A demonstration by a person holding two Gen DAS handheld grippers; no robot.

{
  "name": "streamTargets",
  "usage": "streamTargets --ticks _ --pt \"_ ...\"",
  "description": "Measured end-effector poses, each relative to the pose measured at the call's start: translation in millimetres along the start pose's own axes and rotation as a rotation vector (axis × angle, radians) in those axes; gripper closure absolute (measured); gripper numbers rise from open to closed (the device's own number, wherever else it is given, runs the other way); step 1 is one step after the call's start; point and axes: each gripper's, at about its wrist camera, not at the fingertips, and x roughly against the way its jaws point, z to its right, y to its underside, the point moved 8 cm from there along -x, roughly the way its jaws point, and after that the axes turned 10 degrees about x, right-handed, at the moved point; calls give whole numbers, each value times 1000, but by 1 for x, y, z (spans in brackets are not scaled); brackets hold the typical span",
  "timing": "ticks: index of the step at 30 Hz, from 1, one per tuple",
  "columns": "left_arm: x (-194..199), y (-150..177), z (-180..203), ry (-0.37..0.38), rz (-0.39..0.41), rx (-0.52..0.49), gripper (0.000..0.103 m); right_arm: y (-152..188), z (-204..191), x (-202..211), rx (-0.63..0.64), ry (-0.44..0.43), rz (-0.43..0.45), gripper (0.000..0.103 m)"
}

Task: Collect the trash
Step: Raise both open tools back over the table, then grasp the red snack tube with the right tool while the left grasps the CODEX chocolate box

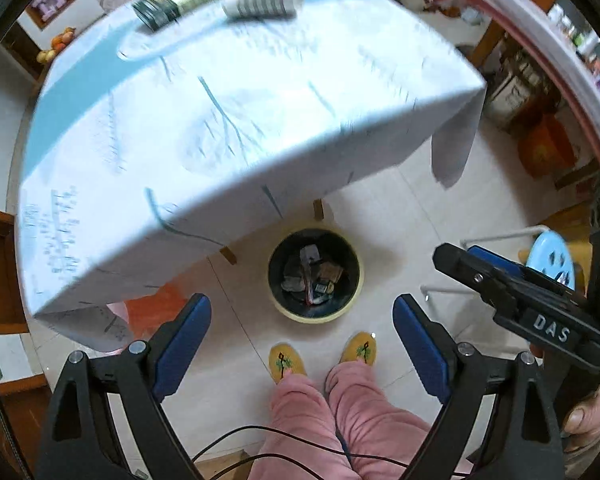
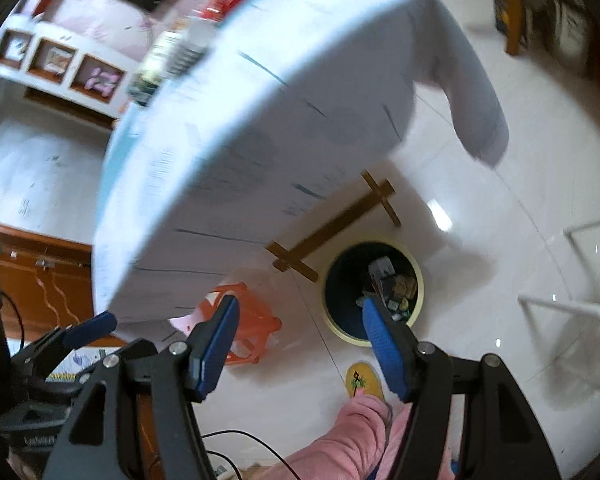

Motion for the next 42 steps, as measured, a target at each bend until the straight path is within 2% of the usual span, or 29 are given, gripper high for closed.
streamTargets --ticks 4,10,18,24,29,35,42 --pt "37 -10 -4 0 48 31 12 -19 -25 40 92 5 57 39" --pt "80 -28 -10 -13 153 74 12 -44 -51 75 175 -2 121 39" --pt "106 -60 -26 -20 236 123 12 -80 -86 88 269 -20 164 39" --pt "112 -99 -50 -19 288 144 12 -114 -102 83 304 -10 178 39" --pt "97 -149 -81 3 283 151 12 -151 -110 65 292 19 180 39" --pt "72 -237 -117 29 254 94 12 -218 -124 35 212 76 193 39" --pt "28 -343 -129 15 210 -104 12 -295 -127 -8 67 136 201 39"
